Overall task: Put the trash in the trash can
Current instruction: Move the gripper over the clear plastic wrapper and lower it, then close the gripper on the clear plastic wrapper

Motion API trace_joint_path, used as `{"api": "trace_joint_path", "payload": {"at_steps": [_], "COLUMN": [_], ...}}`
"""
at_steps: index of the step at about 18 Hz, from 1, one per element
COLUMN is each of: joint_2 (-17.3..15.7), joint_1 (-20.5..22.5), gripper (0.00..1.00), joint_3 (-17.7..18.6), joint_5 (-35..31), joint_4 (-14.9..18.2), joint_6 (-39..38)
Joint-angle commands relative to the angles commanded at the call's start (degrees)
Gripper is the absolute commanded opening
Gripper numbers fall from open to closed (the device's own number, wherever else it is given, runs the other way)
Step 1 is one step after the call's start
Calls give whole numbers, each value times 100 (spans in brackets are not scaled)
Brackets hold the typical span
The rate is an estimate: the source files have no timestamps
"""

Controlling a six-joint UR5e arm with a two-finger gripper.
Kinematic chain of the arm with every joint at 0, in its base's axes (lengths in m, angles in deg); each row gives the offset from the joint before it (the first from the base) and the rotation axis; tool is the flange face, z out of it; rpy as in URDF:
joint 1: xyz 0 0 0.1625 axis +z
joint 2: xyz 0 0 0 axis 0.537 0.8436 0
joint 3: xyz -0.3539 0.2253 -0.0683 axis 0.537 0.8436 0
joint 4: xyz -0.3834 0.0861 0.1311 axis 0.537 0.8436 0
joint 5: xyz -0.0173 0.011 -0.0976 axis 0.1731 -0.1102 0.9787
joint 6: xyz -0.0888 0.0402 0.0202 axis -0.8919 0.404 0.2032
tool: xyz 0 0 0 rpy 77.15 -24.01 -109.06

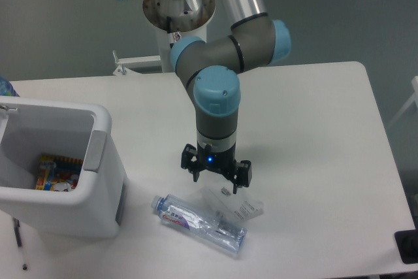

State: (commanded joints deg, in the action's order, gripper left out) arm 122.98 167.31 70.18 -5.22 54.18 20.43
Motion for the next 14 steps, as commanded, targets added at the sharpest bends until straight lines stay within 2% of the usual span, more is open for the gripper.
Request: {"api": "trace_joint_path", "payload": {"at_steps": [2,6,9,10,14], "joint_2": [0,70,359,395,404], "joint_1": [0,-9,-123,-175,-237], "gripper": [100,100,100,96,41], "joint_3": [202,229,124,115,98], "joint_5": [-236,-439,-702,-860,-949], "joint_4": [-52,-53,-131,-166,-176], "joint_6": [405,591,539,521,451]}}
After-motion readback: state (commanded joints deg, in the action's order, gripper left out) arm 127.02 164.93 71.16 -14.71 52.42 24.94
